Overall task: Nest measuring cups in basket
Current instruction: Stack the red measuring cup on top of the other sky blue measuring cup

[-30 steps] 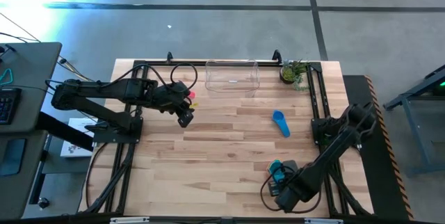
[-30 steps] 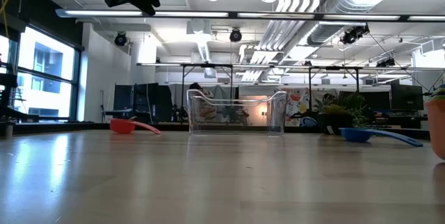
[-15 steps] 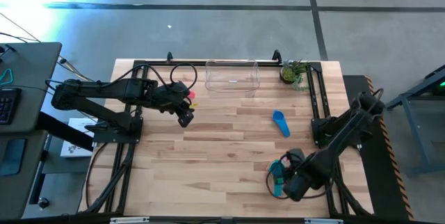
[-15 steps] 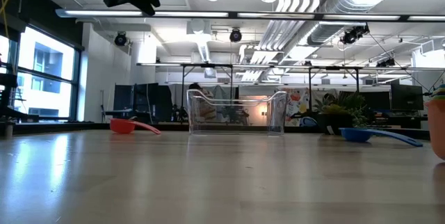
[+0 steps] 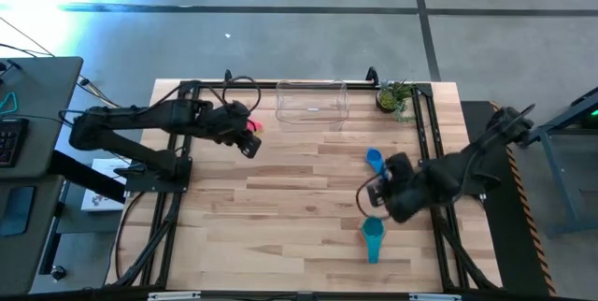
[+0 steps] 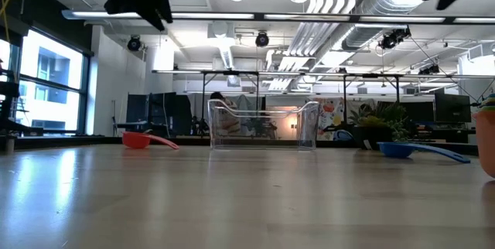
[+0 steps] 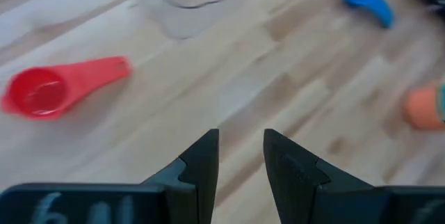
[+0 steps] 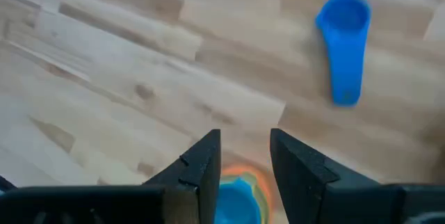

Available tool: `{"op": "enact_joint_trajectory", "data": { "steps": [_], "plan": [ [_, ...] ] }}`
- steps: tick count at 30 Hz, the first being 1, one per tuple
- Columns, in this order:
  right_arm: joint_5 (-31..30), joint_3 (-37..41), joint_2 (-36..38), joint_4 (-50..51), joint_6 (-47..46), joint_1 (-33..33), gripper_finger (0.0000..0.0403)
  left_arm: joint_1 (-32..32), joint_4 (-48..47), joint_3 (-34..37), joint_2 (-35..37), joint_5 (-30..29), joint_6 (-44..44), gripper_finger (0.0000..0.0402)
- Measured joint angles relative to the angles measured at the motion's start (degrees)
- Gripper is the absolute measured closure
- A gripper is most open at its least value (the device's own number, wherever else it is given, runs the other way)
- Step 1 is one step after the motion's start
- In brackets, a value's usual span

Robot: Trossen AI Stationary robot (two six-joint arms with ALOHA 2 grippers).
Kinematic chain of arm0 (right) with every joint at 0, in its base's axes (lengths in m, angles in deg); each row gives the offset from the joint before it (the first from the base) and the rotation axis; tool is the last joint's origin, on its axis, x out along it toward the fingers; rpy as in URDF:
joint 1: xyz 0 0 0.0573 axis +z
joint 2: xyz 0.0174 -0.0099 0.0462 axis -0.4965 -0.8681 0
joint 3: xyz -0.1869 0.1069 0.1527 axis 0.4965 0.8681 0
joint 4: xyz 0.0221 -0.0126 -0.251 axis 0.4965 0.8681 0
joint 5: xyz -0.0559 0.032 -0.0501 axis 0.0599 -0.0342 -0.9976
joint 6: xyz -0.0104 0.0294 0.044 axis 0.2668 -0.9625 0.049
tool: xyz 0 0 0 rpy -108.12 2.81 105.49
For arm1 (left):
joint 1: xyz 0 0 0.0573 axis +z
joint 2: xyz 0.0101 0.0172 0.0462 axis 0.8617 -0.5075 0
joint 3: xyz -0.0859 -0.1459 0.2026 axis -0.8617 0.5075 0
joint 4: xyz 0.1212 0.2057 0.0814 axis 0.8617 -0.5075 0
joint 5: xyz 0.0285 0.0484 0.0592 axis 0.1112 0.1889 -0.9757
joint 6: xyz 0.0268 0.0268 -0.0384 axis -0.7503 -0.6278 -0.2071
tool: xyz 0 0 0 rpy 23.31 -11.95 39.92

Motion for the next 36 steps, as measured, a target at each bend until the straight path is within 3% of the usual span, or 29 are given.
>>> {"op": "enact_joint_trajectory", "data": {
  "steps": [6, 11, 20, 26, 36],
  "plan": [
    [-0.3, 0.0, 5.0, 0.2, 14.6, -7.5, 0.0285, 6.5, -2.5, 0.0, -0.1, -0.1, -5.6, 0.0296],
    [1.3, 0.0, 8.2, 0.2, 24.4, -13.5, 0.0285, 11.5, -2.6, 0.6, -0.1, 0.0, -15.3, 0.0296],
    [6.1, 0.0, 10.5, 0.2, 40.0, -23.9, 0.0285, 20.1, -2.2, 9.2, -0.1, 3.7, -29.0, 0.0296],
    [6.4, 0.0, 10.5, 0.0, 45.1, -30.3, 0.0285, 24.1, -2.3, 14.6, -0.1, 4.6, -34.8, 0.0296],
    [8.6, 0.0, 10.5, -0.4, 45.3, -37.7, 0.0285, 29.5, 5.0, 19.7, -0.9, 5.2, -46.3, 0.0296]
  ]
}}
